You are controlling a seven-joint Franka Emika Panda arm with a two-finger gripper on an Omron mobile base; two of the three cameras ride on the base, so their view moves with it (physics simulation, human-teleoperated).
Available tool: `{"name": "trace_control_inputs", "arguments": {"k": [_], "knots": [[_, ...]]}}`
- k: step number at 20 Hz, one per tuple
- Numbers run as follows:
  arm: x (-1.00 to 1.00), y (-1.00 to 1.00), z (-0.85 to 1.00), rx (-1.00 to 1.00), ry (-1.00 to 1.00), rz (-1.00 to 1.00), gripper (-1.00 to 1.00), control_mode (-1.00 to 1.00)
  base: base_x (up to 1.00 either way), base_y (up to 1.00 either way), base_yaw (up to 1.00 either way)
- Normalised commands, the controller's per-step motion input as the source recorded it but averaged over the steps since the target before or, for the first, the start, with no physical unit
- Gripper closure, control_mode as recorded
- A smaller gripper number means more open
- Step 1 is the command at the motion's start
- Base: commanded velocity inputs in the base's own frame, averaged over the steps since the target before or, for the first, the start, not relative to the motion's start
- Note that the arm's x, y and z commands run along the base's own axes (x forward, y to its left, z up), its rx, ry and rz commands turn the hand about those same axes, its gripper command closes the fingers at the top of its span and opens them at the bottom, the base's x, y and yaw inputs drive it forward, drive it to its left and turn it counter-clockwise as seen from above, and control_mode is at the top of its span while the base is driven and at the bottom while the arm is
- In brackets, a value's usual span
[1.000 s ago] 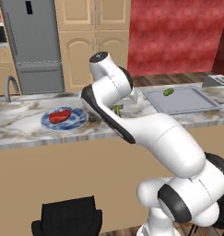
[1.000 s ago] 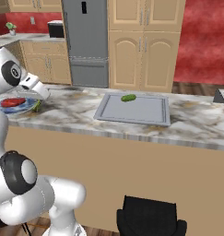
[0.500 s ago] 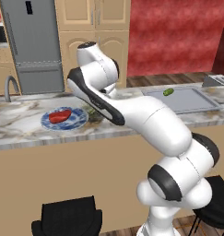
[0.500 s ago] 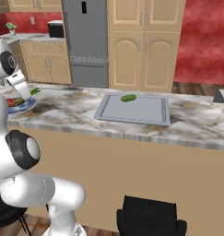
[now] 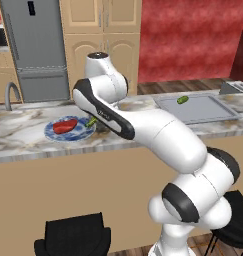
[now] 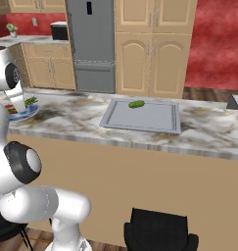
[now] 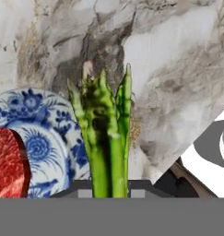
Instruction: Create a steak meal by picking up the steak and asparagus from the tray and placing them on the plate. Leave the pickle on the tray.
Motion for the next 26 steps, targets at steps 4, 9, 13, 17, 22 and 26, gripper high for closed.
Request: {"name": "trace_control_inputs", "arguments": {"k": [4, 9, 13, 17, 22, 26], "knots": [[0.10, 0.53, -0.24, 0.01, 0.00, 0.00, 1.00, -1.00, 0.00, 0.00, 0.00], [0.42, 0.33, -0.21, 0.01, 0.01, 0.00, 1.00, -1.00, 0.00, 0.00, 0.00], [0.36, 0.40, -0.26, 0.00, 0.00, 0.00, 1.00, -1.00, 0.00, 0.00, 0.00], [0.33, 0.38, -0.25, 0.00, 0.00, 0.00, 1.00, -1.00, 0.00, 0.00, 0.00], [0.34, 0.07, -0.18, 0.00, 0.00, 0.00, -1.00, -1.00, 0.00, 0.00, 0.00], [0.03, 0.00, 0.08, 0.00, 0.00, 0.00, -1.00, -1.00, 0.00, 0.00, 0.00]]}}
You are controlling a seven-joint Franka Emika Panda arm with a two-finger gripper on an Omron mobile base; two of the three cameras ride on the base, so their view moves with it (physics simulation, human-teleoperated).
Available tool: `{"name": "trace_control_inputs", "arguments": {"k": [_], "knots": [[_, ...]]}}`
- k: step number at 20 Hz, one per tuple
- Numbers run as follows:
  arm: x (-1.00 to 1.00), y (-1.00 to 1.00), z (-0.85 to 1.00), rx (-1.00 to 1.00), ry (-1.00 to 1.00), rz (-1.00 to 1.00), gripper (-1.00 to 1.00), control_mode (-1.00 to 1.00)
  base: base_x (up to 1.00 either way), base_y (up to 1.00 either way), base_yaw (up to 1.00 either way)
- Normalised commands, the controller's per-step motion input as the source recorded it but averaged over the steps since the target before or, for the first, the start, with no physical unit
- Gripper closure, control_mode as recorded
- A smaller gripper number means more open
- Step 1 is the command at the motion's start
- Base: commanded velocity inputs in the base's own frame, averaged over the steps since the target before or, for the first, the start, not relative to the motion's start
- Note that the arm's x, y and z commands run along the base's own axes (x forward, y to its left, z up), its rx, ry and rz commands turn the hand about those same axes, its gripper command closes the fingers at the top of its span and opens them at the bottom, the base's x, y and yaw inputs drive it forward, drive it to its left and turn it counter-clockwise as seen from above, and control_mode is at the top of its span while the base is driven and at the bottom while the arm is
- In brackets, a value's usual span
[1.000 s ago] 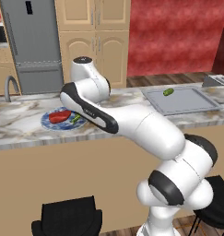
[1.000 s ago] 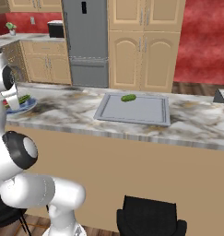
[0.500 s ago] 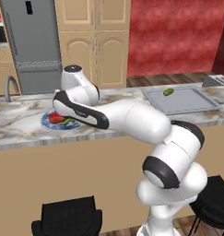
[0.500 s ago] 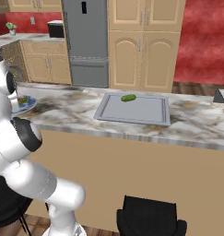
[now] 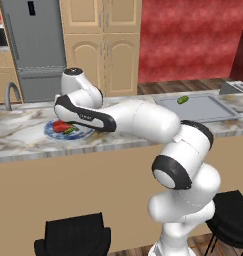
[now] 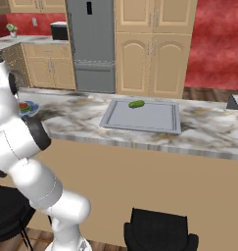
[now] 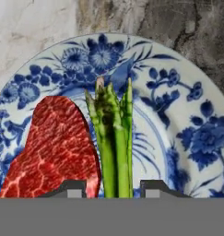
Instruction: Create a steak meal by picking up the steak and asparagus from the tray and placing them on the plate. Leave the pickle on the tray.
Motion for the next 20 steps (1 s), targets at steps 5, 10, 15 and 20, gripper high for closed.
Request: {"name": "trace_control_inputs", "arguments": {"k": [5, 10, 15, 20], "knots": [[-0.18, -0.14, 0.32, 0.00, 0.00, -0.01, -1.00, -1.00, 0.00, 0.00, 0.00], [-0.64, -0.74, 0.41, 0.04, 0.00, -0.04, -1.00, -1.00, 0.00, 0.00, 0.00], [-0.98, -1.00, 0.06, 0.14, -0.06, -0.05, -1.00, -1.00, 0.00, 0.00, 0.00], [-1.00, -1.00, -0.01, 0.19, -0.26, -0.01, -1.00, -1.00, 0.00, 0.00, 0.00]]}}
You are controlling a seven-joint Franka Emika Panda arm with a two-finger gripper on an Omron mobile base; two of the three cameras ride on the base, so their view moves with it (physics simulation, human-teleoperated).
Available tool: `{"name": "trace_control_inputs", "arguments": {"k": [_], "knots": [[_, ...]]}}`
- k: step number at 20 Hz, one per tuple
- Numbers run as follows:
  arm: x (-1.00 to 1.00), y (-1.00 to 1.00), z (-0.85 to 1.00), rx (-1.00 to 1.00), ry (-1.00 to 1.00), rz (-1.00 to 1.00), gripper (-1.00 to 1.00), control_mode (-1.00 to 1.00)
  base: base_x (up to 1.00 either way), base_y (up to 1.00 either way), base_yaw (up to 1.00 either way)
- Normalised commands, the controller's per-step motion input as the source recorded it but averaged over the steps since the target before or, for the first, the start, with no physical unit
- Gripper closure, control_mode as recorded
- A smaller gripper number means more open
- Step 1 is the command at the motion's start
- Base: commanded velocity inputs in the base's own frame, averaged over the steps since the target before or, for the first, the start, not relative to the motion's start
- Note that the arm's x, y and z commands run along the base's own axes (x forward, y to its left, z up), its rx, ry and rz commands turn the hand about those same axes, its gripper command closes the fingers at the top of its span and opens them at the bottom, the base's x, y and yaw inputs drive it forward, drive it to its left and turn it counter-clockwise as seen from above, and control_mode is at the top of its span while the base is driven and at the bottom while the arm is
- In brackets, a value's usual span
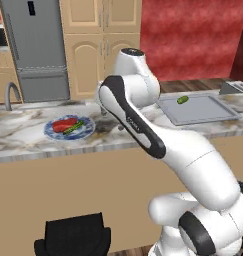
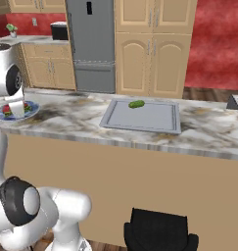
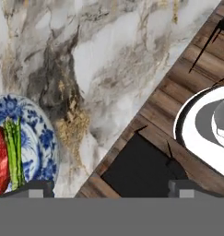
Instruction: Create a steak meal by picking up the steak and asparagus from the tray and placing them on the plate. Leave the pickle on the tray.
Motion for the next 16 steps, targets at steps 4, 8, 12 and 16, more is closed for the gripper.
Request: {"name": "trace_control_inputs", "arguments": {"k": [4, 8, 12, 16], "knots": [[-0.67, -0.95, 0.16, 0.21, -0.35, 0.00, -1.00, -1.00, 0.00, 0.00, 0.00], [-0.07, -0.81, 0.00, 0.17, -0.02, 0.00, -1.00, -1.00, 0.00, 0.00, 0.00], [0.00, -0.76, 0.00, 0.16, 0.00, 0.00, -1.00, -1.00, 0.00, 0.00, 0.00], [-0.03, -0.58, 0.00, 0.16, 0.00, 0.00, -1.00, -1.00, 0.00, 0.00, 0.00]]}}
